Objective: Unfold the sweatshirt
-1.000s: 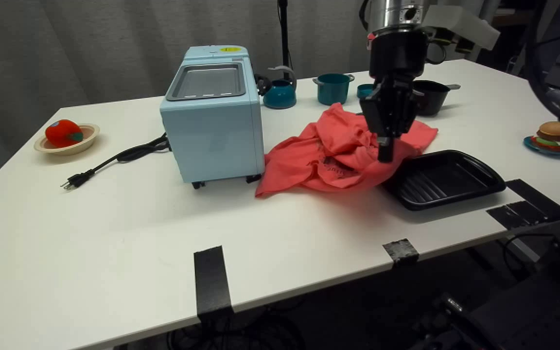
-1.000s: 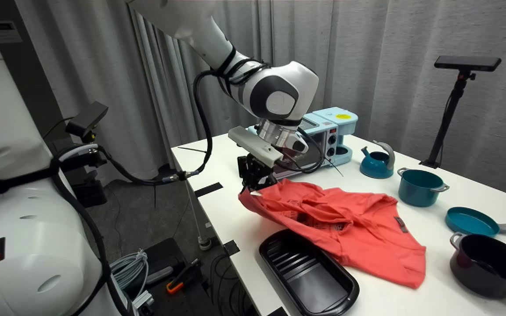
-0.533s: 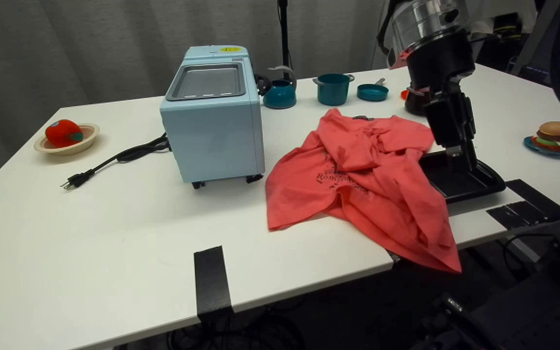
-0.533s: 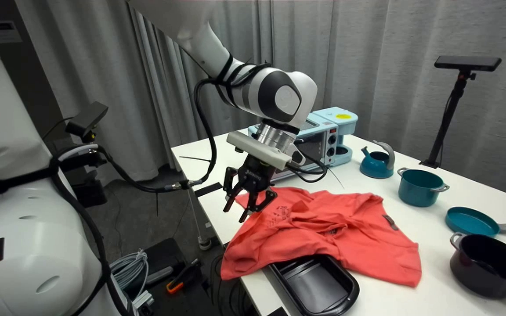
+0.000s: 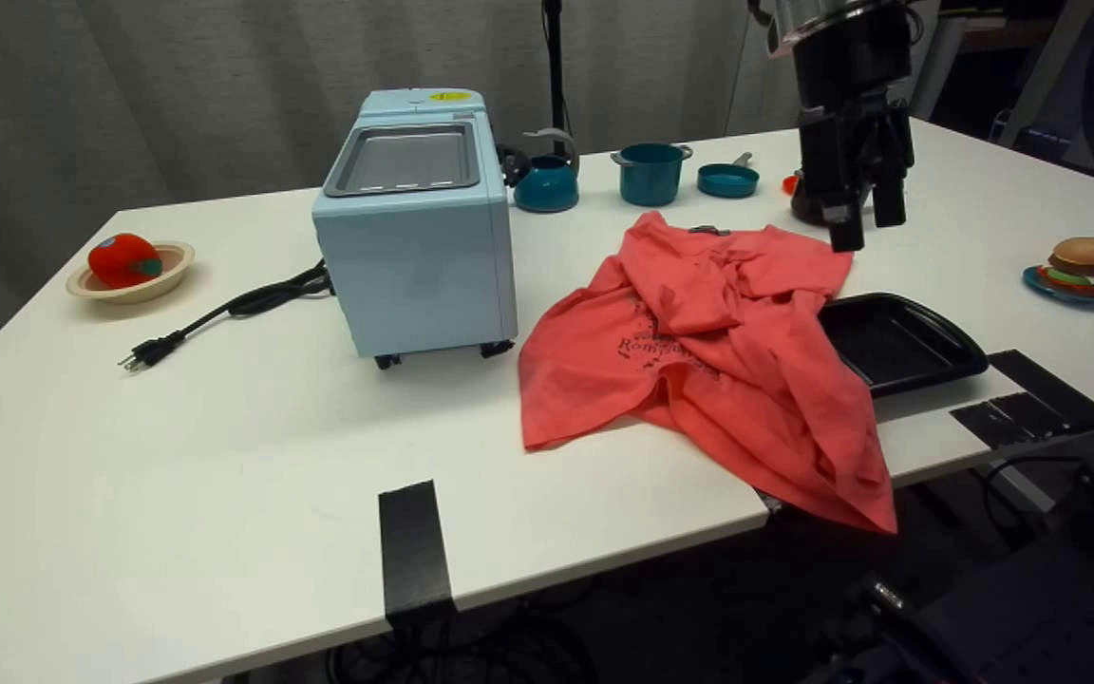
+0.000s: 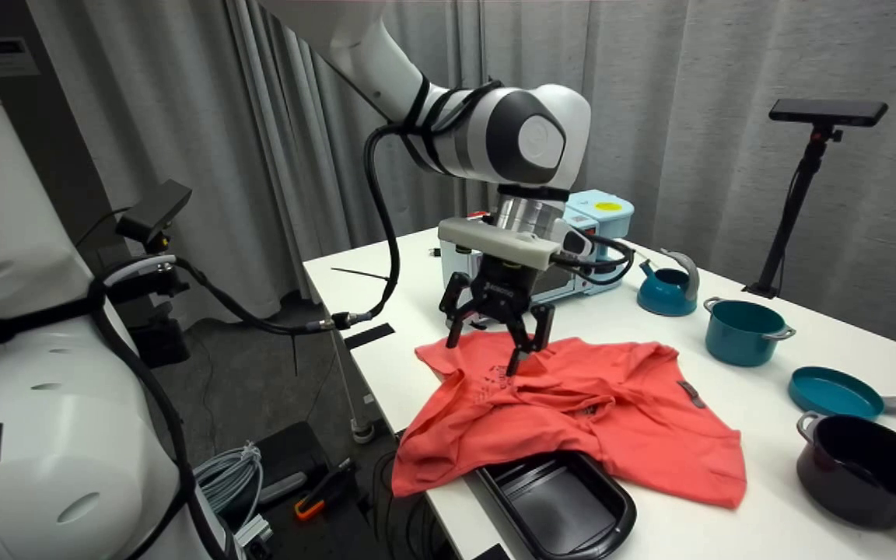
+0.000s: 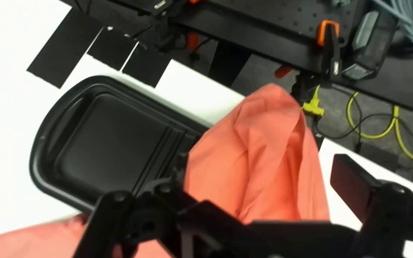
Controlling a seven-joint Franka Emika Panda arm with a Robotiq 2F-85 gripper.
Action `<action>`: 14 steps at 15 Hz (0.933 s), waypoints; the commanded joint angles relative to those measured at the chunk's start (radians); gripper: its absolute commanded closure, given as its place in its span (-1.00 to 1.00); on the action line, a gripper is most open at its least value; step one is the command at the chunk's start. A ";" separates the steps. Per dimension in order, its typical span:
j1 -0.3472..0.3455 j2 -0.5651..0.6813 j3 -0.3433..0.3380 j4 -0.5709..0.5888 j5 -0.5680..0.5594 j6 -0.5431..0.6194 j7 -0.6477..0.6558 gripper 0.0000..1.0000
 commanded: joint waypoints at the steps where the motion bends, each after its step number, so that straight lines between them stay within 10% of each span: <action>1: -0.019 -0.004 -0.013 0.057 -0.079 0.085 0.097 -1.00; 14: -0.031 -0.018 -0.030 0.249 -0.174 0.214 0.409 -1.00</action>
